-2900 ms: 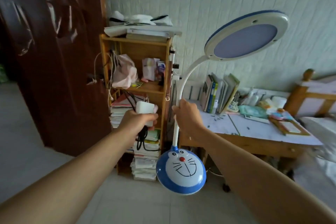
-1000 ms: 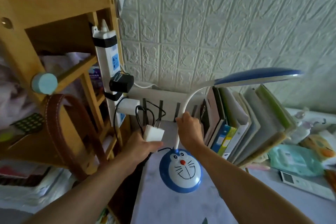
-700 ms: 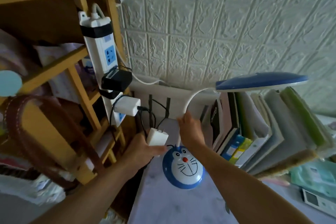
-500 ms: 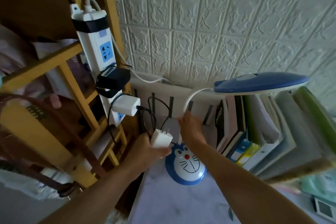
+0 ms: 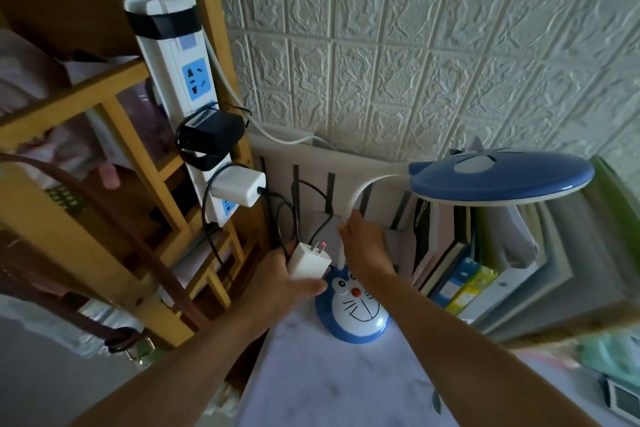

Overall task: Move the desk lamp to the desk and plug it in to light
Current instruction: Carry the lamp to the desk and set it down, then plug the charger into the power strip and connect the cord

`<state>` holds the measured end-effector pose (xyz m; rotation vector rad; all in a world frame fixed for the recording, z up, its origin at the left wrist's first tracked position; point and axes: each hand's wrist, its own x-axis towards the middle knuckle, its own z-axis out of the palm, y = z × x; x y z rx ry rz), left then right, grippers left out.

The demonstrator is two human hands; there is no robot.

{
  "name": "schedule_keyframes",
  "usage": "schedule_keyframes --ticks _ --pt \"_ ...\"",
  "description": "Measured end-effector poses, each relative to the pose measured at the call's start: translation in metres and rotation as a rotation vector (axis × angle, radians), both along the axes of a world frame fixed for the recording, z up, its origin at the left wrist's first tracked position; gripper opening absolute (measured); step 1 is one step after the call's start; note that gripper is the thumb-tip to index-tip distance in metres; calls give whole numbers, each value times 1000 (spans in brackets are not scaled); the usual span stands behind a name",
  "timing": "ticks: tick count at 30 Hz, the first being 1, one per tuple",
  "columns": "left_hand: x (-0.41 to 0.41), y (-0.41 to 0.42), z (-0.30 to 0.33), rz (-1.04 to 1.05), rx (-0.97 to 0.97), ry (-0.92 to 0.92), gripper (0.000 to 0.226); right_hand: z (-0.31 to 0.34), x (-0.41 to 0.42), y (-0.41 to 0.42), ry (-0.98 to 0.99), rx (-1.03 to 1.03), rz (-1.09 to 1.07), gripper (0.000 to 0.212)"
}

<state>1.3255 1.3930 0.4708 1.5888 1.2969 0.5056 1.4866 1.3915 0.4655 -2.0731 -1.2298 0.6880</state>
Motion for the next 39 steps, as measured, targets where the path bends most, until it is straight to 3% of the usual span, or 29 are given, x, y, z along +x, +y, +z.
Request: schedule_keyframes --ticks 4,11,13,15,17,19,21,23,25,29,34,37,39 --pt "-2 -1 2 18 -28 -24 53 1 -3 -3 13 12 -14 17" --pt "-14 -1 8 19 -76 -53 59 10 -9 -9 -220 -136 -8 17" --pt "-16 -4 11 1 -78 -40 60 13 -10 -14 -222 -91 -114 19" --pt "-18 -7 13 -1 -76 -35 59 21 -14 -21 -118 39 -231 19" --pt "-20 -10 15 -8 -75 -33 57 32 -22 -25 30 74 -200 32" --pt "-22 -13 17 -39 -78 -37 54 46 -31 -27 323 28 -139 40" --pt "-25 -17 20 -70 -60 -33 48 56 -35 -27 652 8 -126 35" --pt "-31 -20 26 -91 -47 -37 48 61 -36 -26 777 100 -156 23" --pt "-37 -21 31 -105 -54 -49 45 62 -36 -26 681 167 -217 17" --pt "-48 -18 49 -91 -71 -124 45 61 -33 -32 506 182 -337 27" --pt "-58 -14 79 -53 28 -169 46 52 -37 -41 -62 -265 -23 31" --pt "-62 -10 91 -37 52 -179 42 60 -43 -45 -68 -140 -97 30" --pt "-64 -9 98 -49 58 -177 41 76 -48 -42 -13 70 -167 31"
